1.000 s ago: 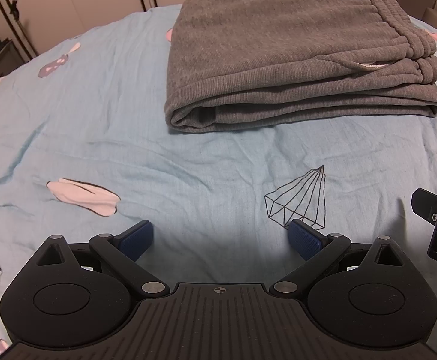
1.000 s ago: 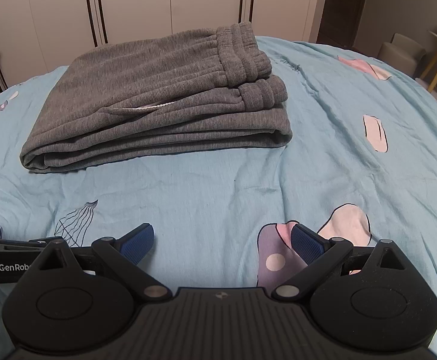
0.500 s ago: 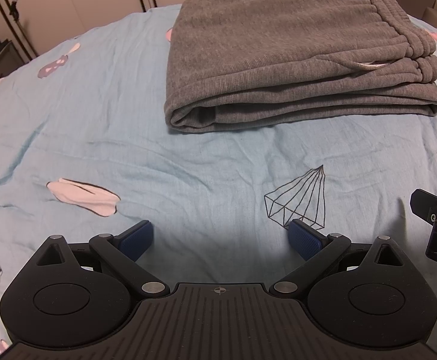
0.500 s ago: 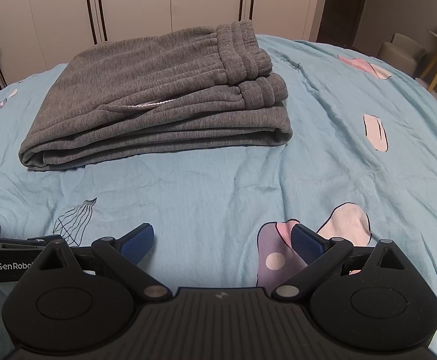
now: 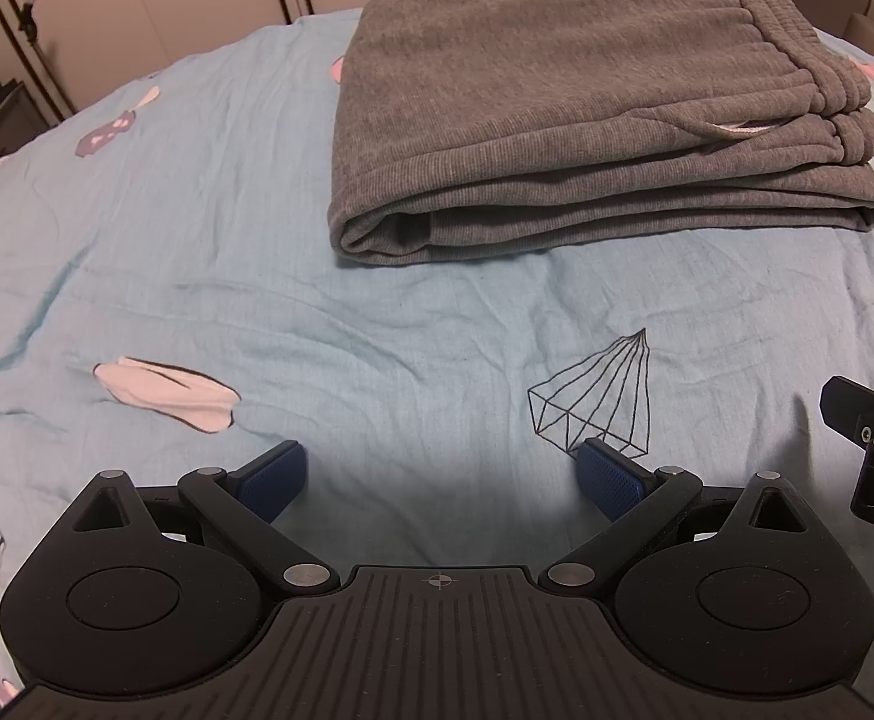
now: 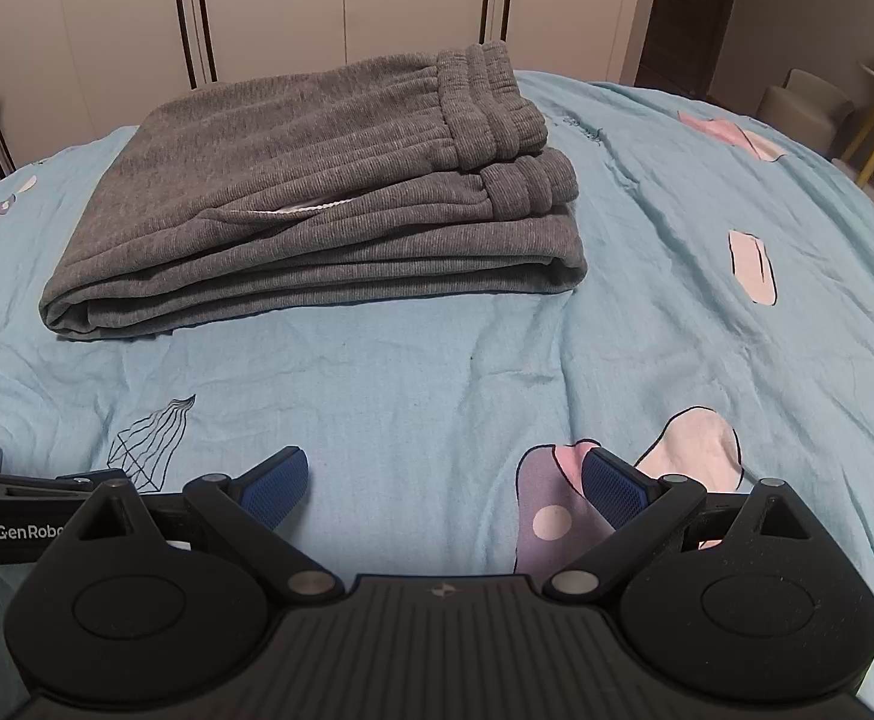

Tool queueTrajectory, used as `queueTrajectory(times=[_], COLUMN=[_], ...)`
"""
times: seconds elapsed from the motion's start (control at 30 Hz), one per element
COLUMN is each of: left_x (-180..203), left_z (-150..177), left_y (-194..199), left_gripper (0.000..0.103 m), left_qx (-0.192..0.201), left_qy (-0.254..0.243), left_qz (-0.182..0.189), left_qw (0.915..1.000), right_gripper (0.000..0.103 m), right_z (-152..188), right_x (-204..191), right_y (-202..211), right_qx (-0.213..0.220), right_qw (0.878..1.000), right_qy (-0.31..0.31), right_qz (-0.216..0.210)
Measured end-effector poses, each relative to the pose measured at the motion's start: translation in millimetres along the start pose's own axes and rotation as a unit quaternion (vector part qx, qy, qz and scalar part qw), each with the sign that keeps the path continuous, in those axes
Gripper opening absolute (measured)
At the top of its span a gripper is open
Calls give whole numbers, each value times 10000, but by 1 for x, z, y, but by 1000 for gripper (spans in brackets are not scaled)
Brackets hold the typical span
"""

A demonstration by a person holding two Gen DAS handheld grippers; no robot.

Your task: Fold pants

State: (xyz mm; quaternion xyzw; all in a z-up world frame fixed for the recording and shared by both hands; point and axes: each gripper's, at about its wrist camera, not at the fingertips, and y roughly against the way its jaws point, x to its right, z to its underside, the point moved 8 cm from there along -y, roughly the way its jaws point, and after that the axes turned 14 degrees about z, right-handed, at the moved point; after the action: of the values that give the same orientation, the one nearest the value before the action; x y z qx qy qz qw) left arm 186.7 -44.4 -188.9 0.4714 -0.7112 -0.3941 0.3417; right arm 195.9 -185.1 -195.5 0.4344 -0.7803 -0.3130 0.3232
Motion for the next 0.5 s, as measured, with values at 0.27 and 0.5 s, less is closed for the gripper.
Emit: queueTrajectory(times=[0.27, 0.5], left_x=[0, 0], left_z=[0, 0], left_y=[0, 1], left_gripper=[101, 101], left_qx=[0, -1], left_qy=[-9, -2], left_qz=[3, 16], left_qw=[10000, 10000], right_gripper=[98, 98], right_z=[0, 0], right_x=[2, 1], right_y=[0, 0], right_qx=[-8, -2], right_qw=[10000, 10000], right_qy=[-1, 21], right_qz=[-22, -16])
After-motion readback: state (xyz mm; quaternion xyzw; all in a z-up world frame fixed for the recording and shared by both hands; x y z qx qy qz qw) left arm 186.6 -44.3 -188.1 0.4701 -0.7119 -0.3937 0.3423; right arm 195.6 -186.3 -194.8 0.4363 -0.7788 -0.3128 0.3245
